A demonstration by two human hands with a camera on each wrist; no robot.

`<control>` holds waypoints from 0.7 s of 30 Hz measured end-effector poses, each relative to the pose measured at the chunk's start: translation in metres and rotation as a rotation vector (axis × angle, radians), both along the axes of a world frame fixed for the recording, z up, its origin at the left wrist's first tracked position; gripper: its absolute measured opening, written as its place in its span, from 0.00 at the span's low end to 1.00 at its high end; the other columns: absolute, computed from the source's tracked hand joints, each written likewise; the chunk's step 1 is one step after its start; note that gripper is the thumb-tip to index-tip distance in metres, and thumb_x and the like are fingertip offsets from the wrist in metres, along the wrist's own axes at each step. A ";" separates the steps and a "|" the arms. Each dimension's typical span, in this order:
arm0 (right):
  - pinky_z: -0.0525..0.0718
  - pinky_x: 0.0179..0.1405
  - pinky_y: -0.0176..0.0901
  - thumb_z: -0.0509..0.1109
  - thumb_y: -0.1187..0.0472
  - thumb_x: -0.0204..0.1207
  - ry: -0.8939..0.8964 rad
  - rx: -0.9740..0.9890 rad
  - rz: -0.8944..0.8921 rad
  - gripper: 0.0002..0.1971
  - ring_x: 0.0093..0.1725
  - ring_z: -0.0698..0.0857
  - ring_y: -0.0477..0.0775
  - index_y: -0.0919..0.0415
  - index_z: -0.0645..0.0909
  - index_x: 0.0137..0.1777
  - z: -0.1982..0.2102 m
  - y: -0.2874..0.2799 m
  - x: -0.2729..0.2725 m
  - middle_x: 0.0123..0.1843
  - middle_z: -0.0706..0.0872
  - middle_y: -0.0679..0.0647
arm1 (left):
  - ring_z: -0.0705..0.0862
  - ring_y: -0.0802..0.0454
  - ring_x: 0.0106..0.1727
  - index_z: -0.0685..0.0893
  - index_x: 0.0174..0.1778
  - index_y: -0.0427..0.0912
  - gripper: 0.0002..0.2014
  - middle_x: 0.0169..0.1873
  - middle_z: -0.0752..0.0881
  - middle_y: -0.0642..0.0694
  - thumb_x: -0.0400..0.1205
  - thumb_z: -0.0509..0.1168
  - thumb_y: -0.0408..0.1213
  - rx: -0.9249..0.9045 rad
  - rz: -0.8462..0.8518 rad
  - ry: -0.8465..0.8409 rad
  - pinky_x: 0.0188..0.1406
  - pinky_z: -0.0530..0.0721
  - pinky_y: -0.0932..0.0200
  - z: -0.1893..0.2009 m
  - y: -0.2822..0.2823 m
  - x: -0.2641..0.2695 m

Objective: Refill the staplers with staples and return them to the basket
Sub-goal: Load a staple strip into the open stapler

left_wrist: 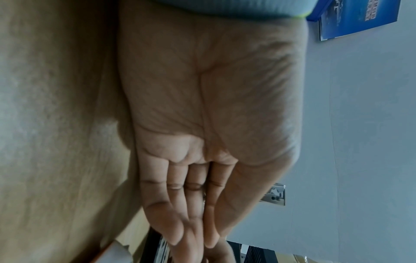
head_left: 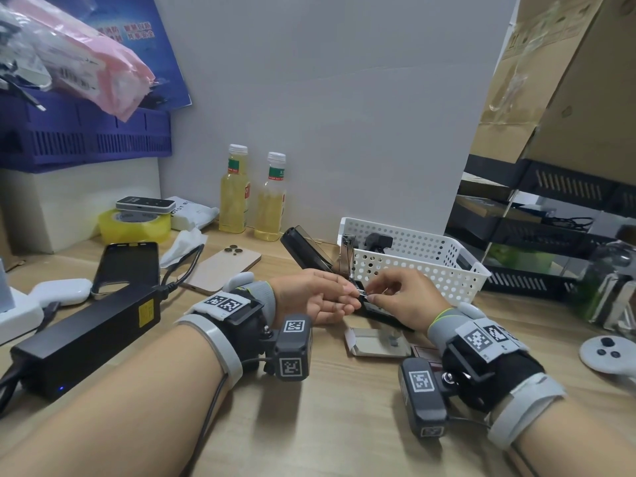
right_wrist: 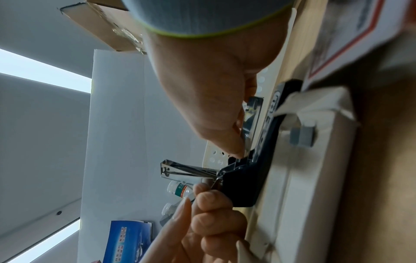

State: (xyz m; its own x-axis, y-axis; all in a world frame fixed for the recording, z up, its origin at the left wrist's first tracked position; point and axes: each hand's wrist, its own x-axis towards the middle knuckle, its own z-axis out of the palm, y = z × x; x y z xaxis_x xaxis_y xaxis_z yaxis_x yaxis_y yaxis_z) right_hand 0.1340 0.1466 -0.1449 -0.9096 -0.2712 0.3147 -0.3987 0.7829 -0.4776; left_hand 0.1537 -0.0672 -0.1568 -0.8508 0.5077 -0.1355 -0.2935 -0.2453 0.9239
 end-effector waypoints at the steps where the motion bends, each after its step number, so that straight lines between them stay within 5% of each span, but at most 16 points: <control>1: 0.79 0.45 0.37 0.78 0.56 0.72 0.011 -0.025 -0.005 0.04 0.43 0.85 0.42 0.44 0.89 0.41 0.001 0.001 0.002 0.41 0.91 0.42 | 0.90 0.48 0.37 0.90 0.43 0.34 0.10 0.41 0.89 0.36 0.84 0.63 0.26 0.000 -0.004 -0.002 0.39 0.90 0.61 0.000 0.000 0.000; 5: 0.83 0.51 0.31 0.74 0.54 0.78 0.008 -0.178 0.037 0.04 0.46 0.89 0.43 0.49 0.90 0.44 0.004 0.003 0.007 0.41 0.92 0.42 | 0.90 0.48 0.38 0.90 0.44 0.34 0.09 0.42 0.89 0.36 0.84 0.64 0.26 -0.002 -0.008 -0.006 0.39 0.90 0.61 0.000 -0.001 0.000; 8: 0.85 0.62 0.46 0.68 0.54 0.83 -0.088 -0.190 0.069 0.09 0.49 0.91 0.40 0.50 0.90 0.46 0.004 0.005 0.011 0.42 0.94 0.42 | 0.89 0.48 0.38 0.90 0.44 0.34 0.09 0.41 0.89 0.36 0.84 0.64 0.26 -0.009 -0.005 -0.005 0.39 0.90 0.61 0.000 -0.001 -0.001; 12: 0.83 0.65 0.48 0.63 0.54 0.85 -0.074 -0.166 0.032 0.14 0.50 0.91 0.40 0.53 0.90 0.47 0.008 0.012 0.015 0.43 0.94 0.43 | 0.90 0.49 0.37 0.90 0.43 0.34 0.10 0.41 0.89 0.35 0.84 0.64 0.26 -0.023 -0.016 0.004 0.39 0.90 0.61 0.000 0.000 -0.002; 17: 0.82 0.49 0.35 0.66 0.54 0.83 -0.002 -0.174 0.012 0.11 0.43 0.88 0.35 0.52 0.90 0.45 0.012 0.019 0.026 0.40 0.93 0.43 | 0.90 0.51 0.37 0.89 0.45 0.33 0.08 0.40 0.90 0.36 0.83 0.64 0.24 -0.052 -0.047 0.034 0.37 0.89 0.64 -0.001 0.003 -0.001; 21: 0.80 0.38 0.39 0.75 0.55 0.76 0.051 -0.047 0.132 0.04 0.32 0.81 0.42 0.51 0.88 0.39 0.026 0.021 0.038 0.31 0.88 0.46 | 0.90 0.53 0.37 0.87 0.46 0.34 0.05 0.40 0.90 0.37 0.82 0.65 0.25 -0.064 -0.046 0.053 0.36 0.88 0.66 -0.003 0.002 -0.002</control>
State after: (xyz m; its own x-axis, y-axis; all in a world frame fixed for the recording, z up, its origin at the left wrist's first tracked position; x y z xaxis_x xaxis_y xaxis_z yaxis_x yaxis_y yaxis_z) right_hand 0.1722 0.1679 -0.1189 -0.8495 -0.3712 0.3750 -0.5214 0.6994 -0.4888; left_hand 0.1516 -0.0648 -0.1598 -0.8337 0.5381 -0.1243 -0.2532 -0.1725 0.9519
